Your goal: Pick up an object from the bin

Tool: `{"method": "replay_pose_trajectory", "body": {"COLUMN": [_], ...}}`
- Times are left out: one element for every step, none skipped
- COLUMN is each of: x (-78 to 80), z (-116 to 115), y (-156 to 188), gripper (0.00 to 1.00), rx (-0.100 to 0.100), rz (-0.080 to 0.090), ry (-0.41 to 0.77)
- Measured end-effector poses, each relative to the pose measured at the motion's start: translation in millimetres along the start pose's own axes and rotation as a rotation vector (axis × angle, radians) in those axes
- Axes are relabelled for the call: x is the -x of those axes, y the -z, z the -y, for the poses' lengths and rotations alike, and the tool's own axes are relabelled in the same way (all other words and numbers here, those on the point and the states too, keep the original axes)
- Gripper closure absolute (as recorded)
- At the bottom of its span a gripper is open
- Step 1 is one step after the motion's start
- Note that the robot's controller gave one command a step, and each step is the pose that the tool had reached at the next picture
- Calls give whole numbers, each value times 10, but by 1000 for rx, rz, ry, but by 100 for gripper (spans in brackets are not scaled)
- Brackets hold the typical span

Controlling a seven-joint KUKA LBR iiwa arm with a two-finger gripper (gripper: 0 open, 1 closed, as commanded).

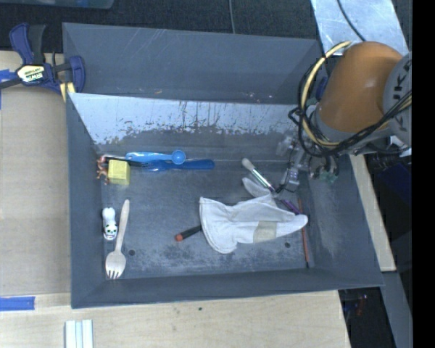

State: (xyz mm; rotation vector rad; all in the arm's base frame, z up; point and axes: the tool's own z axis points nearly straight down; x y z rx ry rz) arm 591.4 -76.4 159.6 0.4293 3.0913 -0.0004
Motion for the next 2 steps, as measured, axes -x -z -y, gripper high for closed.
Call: {"method": "replay_pose_trajectory", "body": {"x": [-112,1], "z": [-134,-104], "y": [121,24], "gripper": [0,0], "rx": [0,0], "rz": [2,5], "ry": [-11,-42]}}
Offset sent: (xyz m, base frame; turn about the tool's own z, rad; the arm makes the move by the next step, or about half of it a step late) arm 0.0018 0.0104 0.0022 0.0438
